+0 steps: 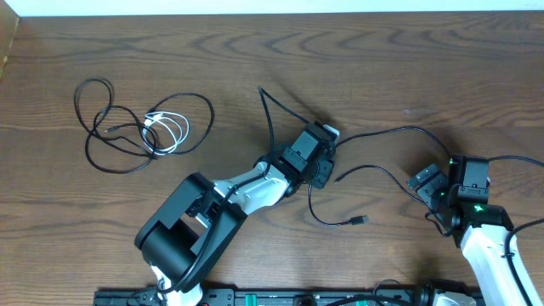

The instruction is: Untangle cables

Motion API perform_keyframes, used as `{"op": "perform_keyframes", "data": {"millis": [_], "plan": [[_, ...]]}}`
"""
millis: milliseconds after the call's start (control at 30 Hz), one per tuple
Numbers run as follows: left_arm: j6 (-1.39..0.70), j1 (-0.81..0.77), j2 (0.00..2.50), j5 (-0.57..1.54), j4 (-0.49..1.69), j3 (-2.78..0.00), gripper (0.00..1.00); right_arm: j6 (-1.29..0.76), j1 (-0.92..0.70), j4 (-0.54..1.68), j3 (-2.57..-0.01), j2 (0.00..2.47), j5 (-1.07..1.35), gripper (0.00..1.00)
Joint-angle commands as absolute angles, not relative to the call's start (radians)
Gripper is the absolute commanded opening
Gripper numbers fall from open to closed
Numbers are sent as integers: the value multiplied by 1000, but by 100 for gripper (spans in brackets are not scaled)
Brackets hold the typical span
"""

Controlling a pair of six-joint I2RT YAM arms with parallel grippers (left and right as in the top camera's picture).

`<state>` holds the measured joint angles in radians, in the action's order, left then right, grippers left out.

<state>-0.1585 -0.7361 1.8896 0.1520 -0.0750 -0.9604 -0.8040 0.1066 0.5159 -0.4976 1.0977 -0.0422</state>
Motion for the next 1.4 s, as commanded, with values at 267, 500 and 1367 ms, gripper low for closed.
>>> {"op": "perform_keyframes", "data": {"millis": [267,500,1367], "plan": [[-153,-741,1848,356,-115,-953,8,-814,112,518,-496,1100,-61,99],[-149,-763,1846,452,-62,-953,8,-814,112,518,-496,1100,-61,99],[-150,-765,1846,392,-11,-953,8,-814,112,517,-496,1100,-61,99]]}}
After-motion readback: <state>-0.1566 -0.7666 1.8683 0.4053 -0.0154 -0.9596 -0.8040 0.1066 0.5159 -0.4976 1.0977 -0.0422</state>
